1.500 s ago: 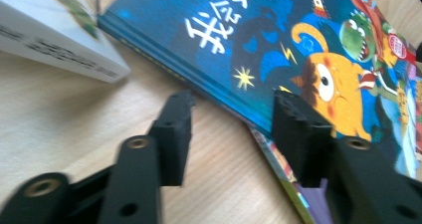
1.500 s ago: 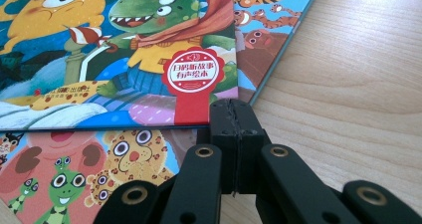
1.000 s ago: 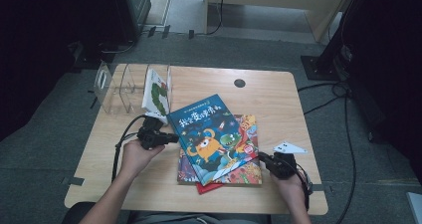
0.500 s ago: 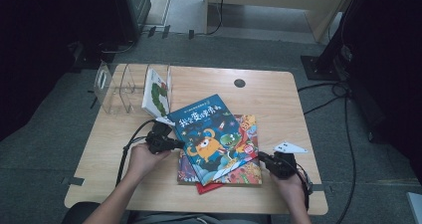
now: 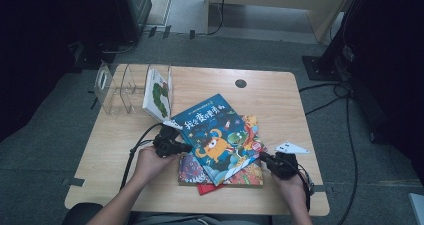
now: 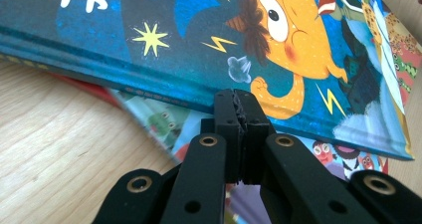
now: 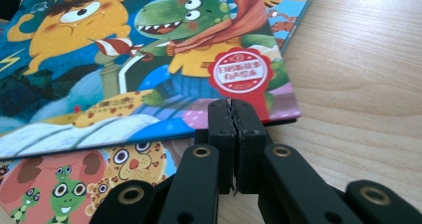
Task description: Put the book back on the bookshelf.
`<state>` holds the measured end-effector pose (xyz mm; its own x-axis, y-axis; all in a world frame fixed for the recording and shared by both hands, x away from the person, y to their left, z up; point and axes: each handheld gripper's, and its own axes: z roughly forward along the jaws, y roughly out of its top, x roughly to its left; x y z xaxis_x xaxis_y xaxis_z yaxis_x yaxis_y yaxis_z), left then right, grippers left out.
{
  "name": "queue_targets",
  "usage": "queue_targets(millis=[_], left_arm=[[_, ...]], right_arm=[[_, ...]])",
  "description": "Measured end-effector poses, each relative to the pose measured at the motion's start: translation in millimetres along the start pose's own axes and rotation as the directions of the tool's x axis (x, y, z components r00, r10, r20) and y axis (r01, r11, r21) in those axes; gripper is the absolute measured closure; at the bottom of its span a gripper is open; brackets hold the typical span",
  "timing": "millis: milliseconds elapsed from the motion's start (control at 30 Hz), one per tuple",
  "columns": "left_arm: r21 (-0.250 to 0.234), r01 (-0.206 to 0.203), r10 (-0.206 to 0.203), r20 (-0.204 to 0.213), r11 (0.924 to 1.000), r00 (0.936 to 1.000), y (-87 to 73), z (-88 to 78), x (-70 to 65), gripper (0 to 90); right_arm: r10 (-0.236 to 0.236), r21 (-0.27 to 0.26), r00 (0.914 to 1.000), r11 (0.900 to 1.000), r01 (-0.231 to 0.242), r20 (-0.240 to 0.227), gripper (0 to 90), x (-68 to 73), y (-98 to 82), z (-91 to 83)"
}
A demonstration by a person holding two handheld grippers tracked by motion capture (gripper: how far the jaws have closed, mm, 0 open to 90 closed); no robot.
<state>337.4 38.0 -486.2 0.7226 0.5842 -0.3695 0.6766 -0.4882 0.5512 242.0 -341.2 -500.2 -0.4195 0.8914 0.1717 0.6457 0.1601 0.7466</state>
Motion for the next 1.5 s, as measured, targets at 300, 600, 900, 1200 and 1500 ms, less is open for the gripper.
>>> queue_targets(millis=[300,600,900,1200,1500], left_arm=[[-0.011,0.024,-0.024,-0.001,0.9997,0.9997,2.7,6.1,-5.9,90.0],[-0.017,0.02,-0.02,0.002,0.9996,0.9998,5.4,11.8,-10.5,90.0],[-0.027,0.018,-0.018,-0.002,0.9995,0.9998,5.3,15.7,-14.2,90.0],[-0.051,0.057,-0.059,-0.046,0.9971,0.9972,7.5,-4.8,-0.8,87.4],[-0.082,0.104,-0.112,-0.095,0.9912,0.9892,3.7,-31.0,21.2,86.8]], right_arm=[[0.015,-0.017,0.9999,1.0,-0.014,0.006,88.1,-1.9,1.3,0.1],[0.051,-0.039,0.9981,0.998,-0.05,0.033,88.2,-10.1,2.8,2.1],[0.042,-0.039,0.9975,0.998,-0.04,0.056,88.3,-17.5,8.1,6.1],[0.037,-0.027,0.9986,0.999,-0.036,0.038,89.5,-29.3,14.9,10.0],[0.018,0.004,0.9985,1.0,-0.018,0.052,89.8,-31.3,21.8,12.2]])
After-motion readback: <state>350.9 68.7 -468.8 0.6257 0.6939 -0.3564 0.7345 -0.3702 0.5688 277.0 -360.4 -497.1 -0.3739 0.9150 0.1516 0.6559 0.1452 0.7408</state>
